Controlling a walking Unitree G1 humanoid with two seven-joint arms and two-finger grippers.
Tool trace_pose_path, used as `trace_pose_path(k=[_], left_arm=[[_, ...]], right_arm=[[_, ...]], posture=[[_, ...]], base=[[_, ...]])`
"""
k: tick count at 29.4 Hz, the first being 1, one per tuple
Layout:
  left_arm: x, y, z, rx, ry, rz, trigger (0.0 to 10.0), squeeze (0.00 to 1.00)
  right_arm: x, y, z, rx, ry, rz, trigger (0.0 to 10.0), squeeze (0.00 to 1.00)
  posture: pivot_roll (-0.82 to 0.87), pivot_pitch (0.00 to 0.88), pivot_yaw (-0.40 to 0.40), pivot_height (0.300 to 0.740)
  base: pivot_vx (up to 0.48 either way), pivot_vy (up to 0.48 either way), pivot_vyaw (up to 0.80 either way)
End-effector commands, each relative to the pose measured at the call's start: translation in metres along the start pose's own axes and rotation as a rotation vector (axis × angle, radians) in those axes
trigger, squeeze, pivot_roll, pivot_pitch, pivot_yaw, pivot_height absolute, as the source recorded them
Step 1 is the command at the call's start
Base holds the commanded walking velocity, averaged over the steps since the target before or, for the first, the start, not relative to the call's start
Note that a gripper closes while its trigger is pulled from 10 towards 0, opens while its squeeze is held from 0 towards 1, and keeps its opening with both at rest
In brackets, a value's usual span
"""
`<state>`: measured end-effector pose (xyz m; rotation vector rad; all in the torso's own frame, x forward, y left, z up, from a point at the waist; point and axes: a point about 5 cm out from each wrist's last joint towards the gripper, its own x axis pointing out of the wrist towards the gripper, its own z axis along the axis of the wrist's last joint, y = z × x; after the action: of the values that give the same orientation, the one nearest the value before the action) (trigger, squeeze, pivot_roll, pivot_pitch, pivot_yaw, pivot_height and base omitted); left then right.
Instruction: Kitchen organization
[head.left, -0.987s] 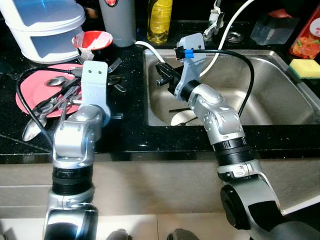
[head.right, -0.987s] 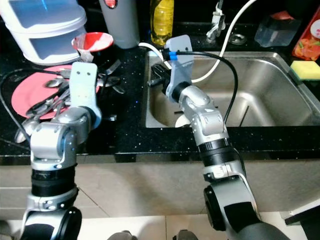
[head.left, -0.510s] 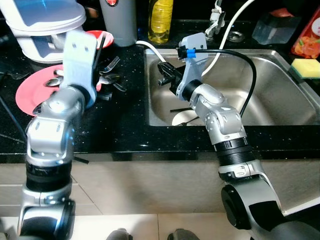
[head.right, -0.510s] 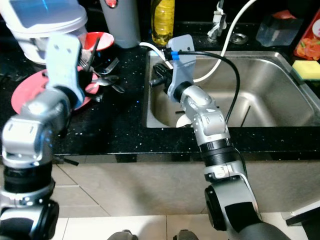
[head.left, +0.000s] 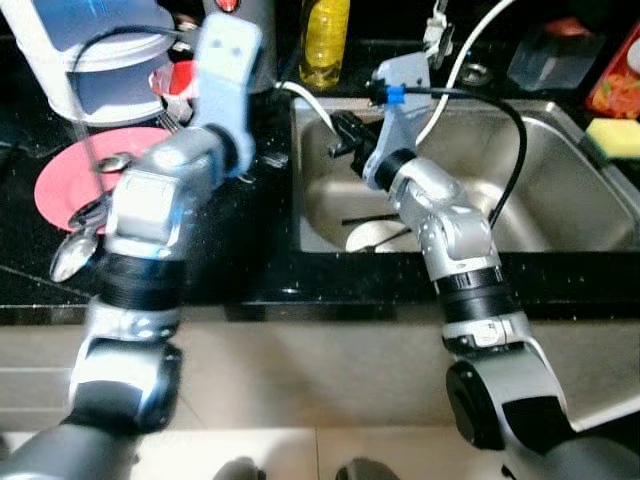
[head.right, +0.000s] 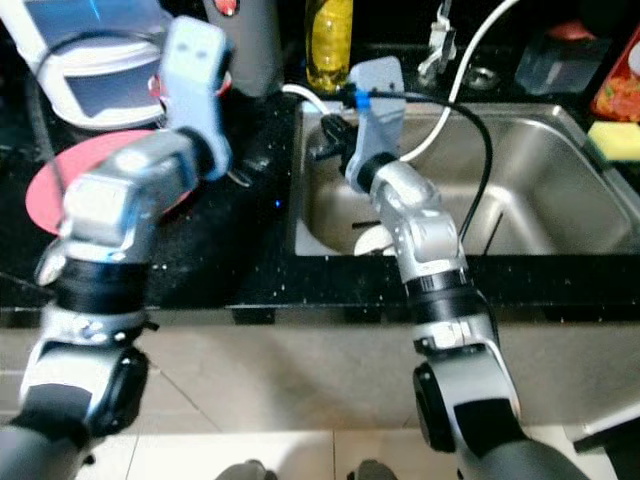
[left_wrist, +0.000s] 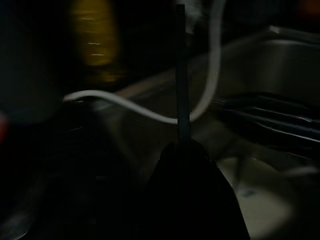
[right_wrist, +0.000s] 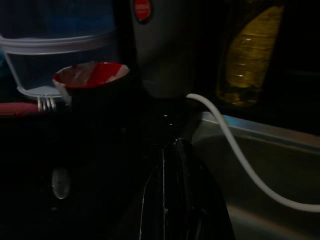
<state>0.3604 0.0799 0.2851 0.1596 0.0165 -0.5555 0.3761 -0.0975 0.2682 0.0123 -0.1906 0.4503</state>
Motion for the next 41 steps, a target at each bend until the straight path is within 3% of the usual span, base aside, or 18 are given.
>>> trace_pose_path(k=[1, 6, 7, 8, 10, 12, 16, 19, 21, 22, 23, 30, 32, 36, 38, 41], left_arm=[[0.003, -0.003, -0.001, 0.004, -0.002, -0.025, 10.0, 1.0], [0.001, -0.003, 0.009, -0.015, -0.075, -0.098, 10.0, 1.0], [-0.002, 0.001, 0.015, -0.014, -0.114, -0.089, 10.0, 0.83], [-0.006, 0.005, 0.022, -0.015, -0.154, -0.072, 10.0, 0.0], [-0.01, 0.011, 0.027, 0.009, -0.188, -0.031, 10.0, 0.0], [-0.021, 0.026, 0.035, 0.054, -0.225, 0.077, 10.0, 0.0], [-0.033, 0.039, 0.036, 0.081, -0.221, 0.173, 10.0, 0.0], [-0.057, 0.061, 0.014, 0.092, -0.076, 0.295, 10.0, 0.0], [-0.072, 0.069, -0.01, 0.032, 0.087, 0.325, 10.0, 0.0], [-0.072, 0.069, -0.01, 0.032, 0.087, 0.325, 10.0, 0.0], [-0.088, 0.071, -0.025, -0.045, 0.185, 0.348, 10.0, 0.0], [-0.114, 0.071, -0.031, -0.016, 0.252, 0.404, 10.0, 0.0], [-0.131, 0.07, -0.034, -0.018, 0.291, 0.433, 10.0, 0.0], [-0.143, 0.068, -0.036, -0.02, 0.328, 0.448, 10.0, 0.0], [-0.163, 0.07, -0.044, -0.034, 0.411, 0.496, 10.0, 0.0], [-0.171, 0.072, -0.048, -0.046, 0.445, 0.526, 10.0, 0.0]], right_arm=[[-0.006, -0.009, -0.001, 0.001, -0.002, -0.039, 10.0, 0.0], [-0.014, -0.016, -0.004, 0.001, 0.0, -0.082, 10.0, 0.0], [-0.014, -0.017, -0.004, 0.001, -0.001, -0.086, 10.0, 0.0], [-0.015, -0.017, -0.003, 0.001, -0.003, -0.089, 10.0, 0.0], [-0.015, -0.018, -0.003, 0.0, -0.005, -0.091, 10.0, 0.0], [-0.015, -0.018, -0.002, -0.005, -0.015, -0.092, 10.0, 0.0], [-0.016, -0.017, 0.0, -0.01, -0.027, -0.09, 10.0, 0.0], [-0.014, -0.015, 0.006, 0.001, -0.069, -0.075, 10.0, 0.0], [-0.013, -0.012, 0.01, 0.009, -0.088, -0.056, 10.0, 0.0], [-0.013, -0.012, 0.01, 0.009, -0.088, -0.056, 10.0, 0.0], [-0.012, -0.01, 0.01, 0.012, -0.088, -0.047, 10.0, 0.0], [-0.012, -0.007, 0.007, 0.019, -0.078, -0.036, 10.0, 0.0], [-0.011, -0.005, 0.004, 0.025, -0.068, -0.027, 10.0, 0.0], [-0.011, -0.003, 0.002, 0.029, -0.064, -0.02, 10.0, 0.0], [-0.009, -0.002, 0.001, 0.033, -0.059, -0.008, 10.0, 0.0], [-0.007, -0.001, 0.0, 0.036, -0.056, -0.002, 10.0, 0.0]], posture=[[0.05, 0.017, 0.04, 0.74], [0.03, 0.025, 0.058, 0.74], [0.03, 0.025, 0.058, 0.74], [0.03, 0.026, 0.057, 0.74], [0.03, 0.027, 0.055, 0.74], [0.03, 0.027, 0.051, 0.74], [0.05, 0.029, 0.042, 0.74], [0.07, 0.032, 0.035, 0.74], [0.08, 0.034, 0.029, 0.74], [0.08, 0.034, 0.029, 0.74], [0.1, 0.039, 0.026, 0.74], [0.13, 0.046, 0.024, 0.74], [0.14, 0.048, 0.022, 0.74], [0.16, 0.052, 0.017, 0.74], [0.16, 0.052, 0.017, 0.74], [0.16, 0.052, 0.017, 0.74]], base=[[0.0, 0.0, 0.0], [0.0, 0.0, 0.0], [0.0, 0.0, 0.0], [0.0, 0.0, 0.0], [0.0, 0.0, 0.0], [0.0, 0.0, 0.0], [0.0, 0.0, 0.0], [0.0, 0.0, 0.0], [0.0, 0.0, 0.0], [0.0, 0.0, 0.0], [0.0, 0.0, 0.0], [0.0, 0.0, 0.0], [0.0, 0.0, 0.0], [0.0, 0.0, 0.0], [0.0, 0.0, 0.0], [0.0, 0.0, 0.0]])
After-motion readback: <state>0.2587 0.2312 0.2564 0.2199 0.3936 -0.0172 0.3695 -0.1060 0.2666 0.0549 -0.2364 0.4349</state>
